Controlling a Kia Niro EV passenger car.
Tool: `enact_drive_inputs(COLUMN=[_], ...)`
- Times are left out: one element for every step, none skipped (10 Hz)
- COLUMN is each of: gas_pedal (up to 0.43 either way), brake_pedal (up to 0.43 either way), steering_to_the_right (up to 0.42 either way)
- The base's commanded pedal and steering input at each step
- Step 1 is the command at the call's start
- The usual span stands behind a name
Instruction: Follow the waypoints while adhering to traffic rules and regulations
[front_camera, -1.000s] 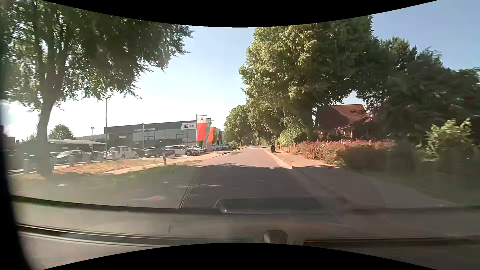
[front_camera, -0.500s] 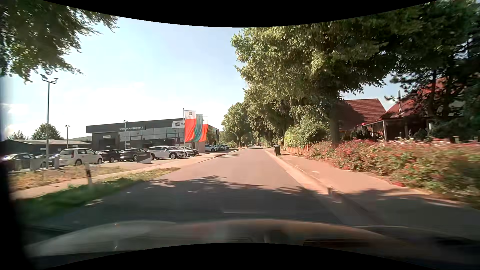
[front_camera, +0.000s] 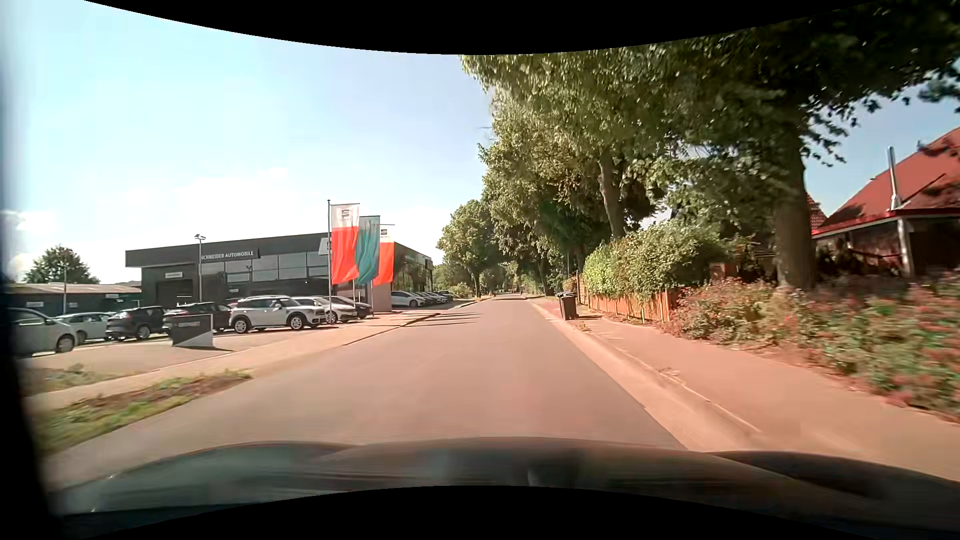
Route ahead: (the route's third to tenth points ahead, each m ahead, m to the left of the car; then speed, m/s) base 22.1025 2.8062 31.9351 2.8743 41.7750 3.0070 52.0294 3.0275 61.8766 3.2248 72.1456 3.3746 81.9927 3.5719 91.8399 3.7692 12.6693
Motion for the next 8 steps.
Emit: enact_drive_inputs(gas_pedal=[0.177,0.177,0.177,0.177,0.177,0.177,0.177,0.177], brake_pedal=[0.006,0.006,0.006,0.006,0.006,0.006,0.006,0.006], steering_to_the_right=[0.000,0.000,0.000,0.000,0.000,0.001,0.002,0.002])
